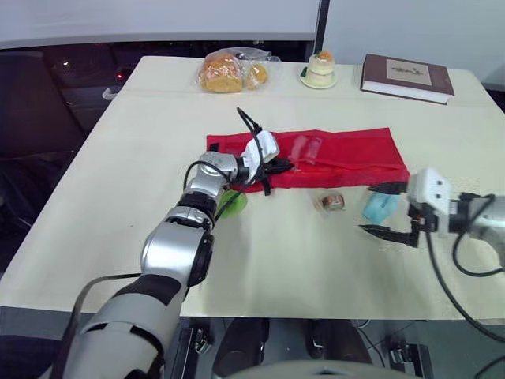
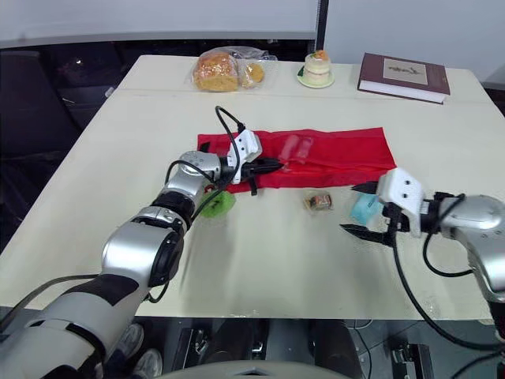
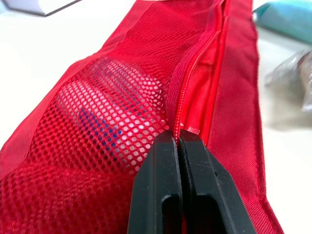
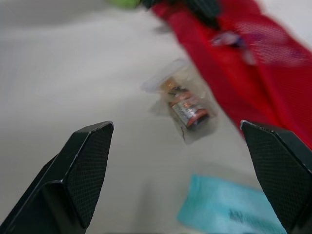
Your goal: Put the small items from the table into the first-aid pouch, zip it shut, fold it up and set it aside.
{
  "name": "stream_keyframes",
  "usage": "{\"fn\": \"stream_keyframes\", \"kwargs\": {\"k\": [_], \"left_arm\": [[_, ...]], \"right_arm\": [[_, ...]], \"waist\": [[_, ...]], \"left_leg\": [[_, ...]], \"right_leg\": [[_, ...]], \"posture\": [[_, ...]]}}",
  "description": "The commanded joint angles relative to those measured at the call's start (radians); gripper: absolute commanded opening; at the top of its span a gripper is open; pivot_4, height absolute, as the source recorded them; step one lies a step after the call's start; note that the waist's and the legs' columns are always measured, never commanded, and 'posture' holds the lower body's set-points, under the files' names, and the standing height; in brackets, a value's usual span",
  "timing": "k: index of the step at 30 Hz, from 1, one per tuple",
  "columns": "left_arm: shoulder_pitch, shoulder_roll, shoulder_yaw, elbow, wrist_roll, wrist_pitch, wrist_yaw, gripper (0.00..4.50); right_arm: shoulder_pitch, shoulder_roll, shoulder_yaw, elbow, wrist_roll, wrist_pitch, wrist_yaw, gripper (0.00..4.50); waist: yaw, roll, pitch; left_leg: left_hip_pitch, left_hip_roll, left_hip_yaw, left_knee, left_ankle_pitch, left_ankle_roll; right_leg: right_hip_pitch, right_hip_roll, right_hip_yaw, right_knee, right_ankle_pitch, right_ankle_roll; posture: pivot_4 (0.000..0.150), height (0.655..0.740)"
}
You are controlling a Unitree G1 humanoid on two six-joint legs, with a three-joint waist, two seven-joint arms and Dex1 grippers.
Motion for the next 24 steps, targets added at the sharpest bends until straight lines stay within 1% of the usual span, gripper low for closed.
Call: {"fn": "stream_keyframes", "kwargs": {"k": [1,3,6,9,15,24], "left_arm": [[-0.001,-0.01,0.001,-0.041,-0.01,-0.041,-0.008,0.0],[0.004,-0.022,-0.002,-0.047,-0.009,-0.044,-0.001,0.0],[0.013,-0.029,0.004,-0.044,-0.012,-0.049,0.012,0.0],[0.024,-0.04,0.007,-0.052,-0.019,-0.05,0.01,0.0],[0.045,-0.056,0.007,-0.062,-0.022,-0.054,0.009,0.0],[0.047,-0.075,0.009,-0.063,-0.023,-0.056,0.017,0.0]], "right_arm": [[-0.125,0.023,0.141,0.113,-0.119,-0.059,0.003,4.45],[-0.154,0.027,0.17,0.159,-0.142,-0.079,0.01,4.45],[-0.253,0.068,0.267,0.288,-0.251,-0.119,-0.016,4.45],[-0.295,0.097,0.29,0.35,-0.273,-0.147,-0.003,4.45],[-0.326,0.141,0.317,0.367,-0.284,-0.157,0.023,4.45],[-0.328,0.166,0.313,0.357,-0.277,-0.16,0.038,4.45]], "waist": [[-0.004,0.0,0.0],[-0.002,0.0,0.0],[-0.005,0.0,0.0],[-0.003,0.0,0.0],[-0.005,0.0,0.0],[-0.004,0.0,0.0]], "left_leg": [[0.0,0.0,0.0,0.0,0.0,0.0],[0.0,0.0,0.0,0.0,0.0,0.0],[0.0,0.0,0.0,0.0,0.0,0.0],[0.0,0.0,0.001,0.0,0.0,0.0],[0.0,0.0,0.001,0.0,0.001,-0.001],[0.0,0.0,0.001,0.0,0.001,-0.001]], "right_leg": [[0.0,0.0,0.0,0.0,0.0,0.0],[0.0,0.0,0.0,0.0,0.0,0.0],[0.0,0.0,0.0,0.0,0.0,0.0],[-0.001,0.0,0.001,0.001,0.0,0.0],[-0.001,0.0,0.0,0.0,0.0,0.0],[-0.001,0.0,0.0,0.001,0.0,0.0]], "posture": [[0.15,0.7289],[0.15,0.7289],[0.15,0.7289],[0.15,0.7289],[0.15,0.7289],[0.15,0.7289]]}}
